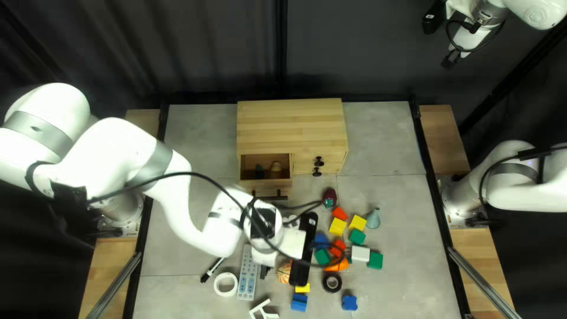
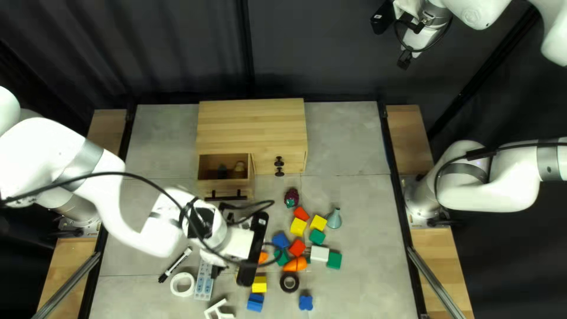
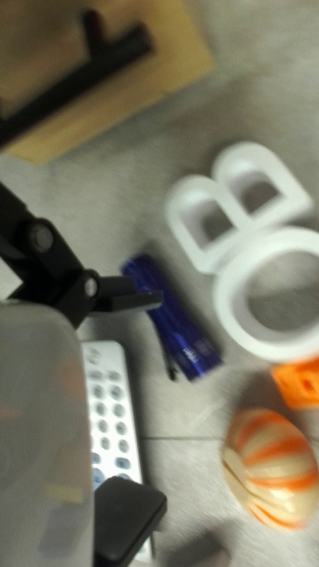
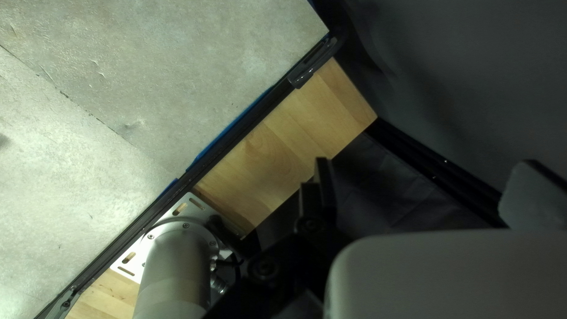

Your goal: Open drawers and place objects into drawer and close

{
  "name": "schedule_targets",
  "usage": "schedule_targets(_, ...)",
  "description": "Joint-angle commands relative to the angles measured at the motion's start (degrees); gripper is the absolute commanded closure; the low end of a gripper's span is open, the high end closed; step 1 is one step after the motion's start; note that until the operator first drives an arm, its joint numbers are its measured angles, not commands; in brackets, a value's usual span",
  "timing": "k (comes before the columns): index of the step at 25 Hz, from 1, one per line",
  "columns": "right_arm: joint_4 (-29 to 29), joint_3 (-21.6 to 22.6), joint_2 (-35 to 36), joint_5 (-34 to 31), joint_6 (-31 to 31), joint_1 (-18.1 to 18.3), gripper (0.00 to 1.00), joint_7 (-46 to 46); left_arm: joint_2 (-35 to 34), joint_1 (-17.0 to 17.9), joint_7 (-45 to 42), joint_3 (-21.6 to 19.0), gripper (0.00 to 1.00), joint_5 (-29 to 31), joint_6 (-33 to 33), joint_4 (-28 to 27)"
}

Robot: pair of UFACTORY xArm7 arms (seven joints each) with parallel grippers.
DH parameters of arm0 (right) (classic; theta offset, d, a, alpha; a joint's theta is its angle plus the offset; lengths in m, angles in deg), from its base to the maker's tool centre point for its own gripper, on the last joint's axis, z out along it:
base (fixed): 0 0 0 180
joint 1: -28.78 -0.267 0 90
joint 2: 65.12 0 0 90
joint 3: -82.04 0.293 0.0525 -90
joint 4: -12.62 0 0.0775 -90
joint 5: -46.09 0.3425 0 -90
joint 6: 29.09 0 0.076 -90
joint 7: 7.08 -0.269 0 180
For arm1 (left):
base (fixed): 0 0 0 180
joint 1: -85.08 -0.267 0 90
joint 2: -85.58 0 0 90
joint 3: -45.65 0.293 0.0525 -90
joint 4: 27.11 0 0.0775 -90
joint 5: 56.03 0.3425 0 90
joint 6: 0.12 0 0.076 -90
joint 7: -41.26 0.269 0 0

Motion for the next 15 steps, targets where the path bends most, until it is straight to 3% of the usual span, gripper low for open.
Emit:
schedule_targets(1, 0.00, 0.00, 0.00, 0.00, 0.00, 0.00, 0.00, 0.00, -1.21, 0.66, -1.09, 0.08, 0.00, 1.04, 0.11, 0.65)
schedule_targets(10, 0.00, 0.00, 0.00, 0.00, 0.00, 0.00, 0.00, 0.00, -1.09, 0.66, -1.37, 0.03, 0.00, 0.75, 0.15, 0.77)
schedule_targets(15, 0.00, 0.00, 0.00, 0.00, 0.00, 0.00, 0.00, 0.00, 2.10, 1.94, -0.90, -0.16, 0.00, 2.87, 0.83, -2.67)
